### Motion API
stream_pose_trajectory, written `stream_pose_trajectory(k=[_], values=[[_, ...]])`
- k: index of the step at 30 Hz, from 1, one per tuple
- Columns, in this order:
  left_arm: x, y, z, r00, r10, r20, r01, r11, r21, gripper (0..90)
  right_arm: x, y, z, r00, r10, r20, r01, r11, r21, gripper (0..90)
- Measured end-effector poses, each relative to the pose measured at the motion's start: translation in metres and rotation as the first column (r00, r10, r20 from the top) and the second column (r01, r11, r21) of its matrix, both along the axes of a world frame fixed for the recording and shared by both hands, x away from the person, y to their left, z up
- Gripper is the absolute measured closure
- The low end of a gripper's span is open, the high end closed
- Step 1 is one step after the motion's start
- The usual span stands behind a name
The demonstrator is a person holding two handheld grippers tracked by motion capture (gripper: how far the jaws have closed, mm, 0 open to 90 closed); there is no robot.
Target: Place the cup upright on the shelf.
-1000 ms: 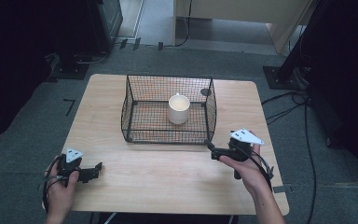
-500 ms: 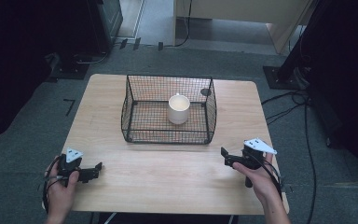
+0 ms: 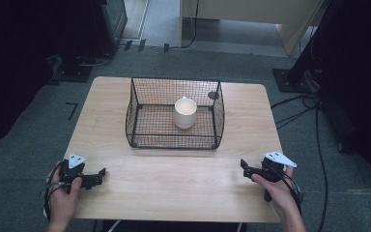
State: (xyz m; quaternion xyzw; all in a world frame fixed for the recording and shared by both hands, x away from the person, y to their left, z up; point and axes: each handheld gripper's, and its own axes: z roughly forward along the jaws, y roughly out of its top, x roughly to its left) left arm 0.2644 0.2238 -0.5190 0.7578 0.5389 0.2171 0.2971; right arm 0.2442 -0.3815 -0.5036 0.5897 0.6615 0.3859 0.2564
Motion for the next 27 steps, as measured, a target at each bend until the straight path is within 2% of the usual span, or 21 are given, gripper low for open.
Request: stream_pose_trajectory(k=[10, 17, 21, 25, 27], values=[[0.000, 0.000, 0.000, 1.0000, 0.000, 0.000, 0.000, 1.0000, 0.000, 0.0, -0.009, -0.018, -0.009, 0.9984, -0.049, -0.029, 0.047, 0.9981, -0.039, 0.0], [0.000, 0.000, 0.000, 1.0000, 0.000, 0.000, 0.000, 1.0000, 0.002, 0.0, -0.013, -0.029, -0.018, 0.9923, -0.098, -0.076, 0.092, 0.9924, -0.082, 0.0], [0.000, 0.000, 0.000, 1.0000, 0.000, 0.000, 0.000, 1.0000, 0.002, 0.0, -0.016, -0.034, -0.021, 0.9899, -0.106, -0.095, 0.098, 0.9918, -0.081, 0.0], [0.000, 0.000, 0.000, 1.0000, 0.000, 0.000, 0.000, 1.0000, 0.002, 0.0, -0.018, -0.038, -0.022, 0.9874, -0.116, -0.108, 0.105, 0.9892, -0.102, 0.0], [0.000, 0.000, 0.000, 1.0000, 0.000, 0.000, 0.000, 1.0000, 0.002, 0.0, -0.019, -0.039, -0.022, 0.9856, -0.118, -0.122, 0.102, 0.9864, -0.129, 0.0]])
